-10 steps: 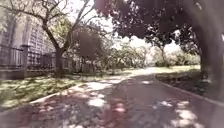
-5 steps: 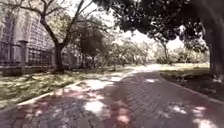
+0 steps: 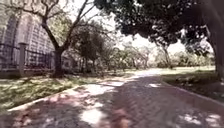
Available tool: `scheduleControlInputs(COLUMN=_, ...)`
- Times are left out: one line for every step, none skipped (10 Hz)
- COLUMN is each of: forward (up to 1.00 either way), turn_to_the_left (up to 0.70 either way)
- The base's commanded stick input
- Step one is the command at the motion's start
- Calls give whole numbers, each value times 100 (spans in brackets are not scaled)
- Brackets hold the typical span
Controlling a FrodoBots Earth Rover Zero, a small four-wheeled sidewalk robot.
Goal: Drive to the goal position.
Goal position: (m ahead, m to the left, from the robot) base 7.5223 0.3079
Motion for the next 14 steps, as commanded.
scheduleControlInputs(forward=70, turn_to_the_left=0)
scheduleControlInputs(forward=70, turn_to_the_left=-5)
scheduleControlInputs(forward=70, turn_to_the_left=-20)
scheduleControlInputs(forward=70, turn_to_the_left=-35)
scheduleControlInputs(forward=70, turn_to_the_left=-35)
scheduleControlInputs(forward=70, turn_to_the_left=-35)
scheduleControlInputs(forward=70, turn_to_the_left=-35)
scheduleControlInputs(forward=70, turn_to_the_left=0)
scheduleControlInputs(forward=70, turn_to_the_left=0)
scheduleControlInputs(forward=70, turn_to_the_left=0)
scheduleControlInputs(forward=70, turn_to_the_left=0)
scheduleControlInputs(forward=70, turn_to_the_left=0)
scheduleControlInputs(forward=70, turn_to_the_left=0)
scheduleControlInputs(forward=70, turn_to_the_left=-4)
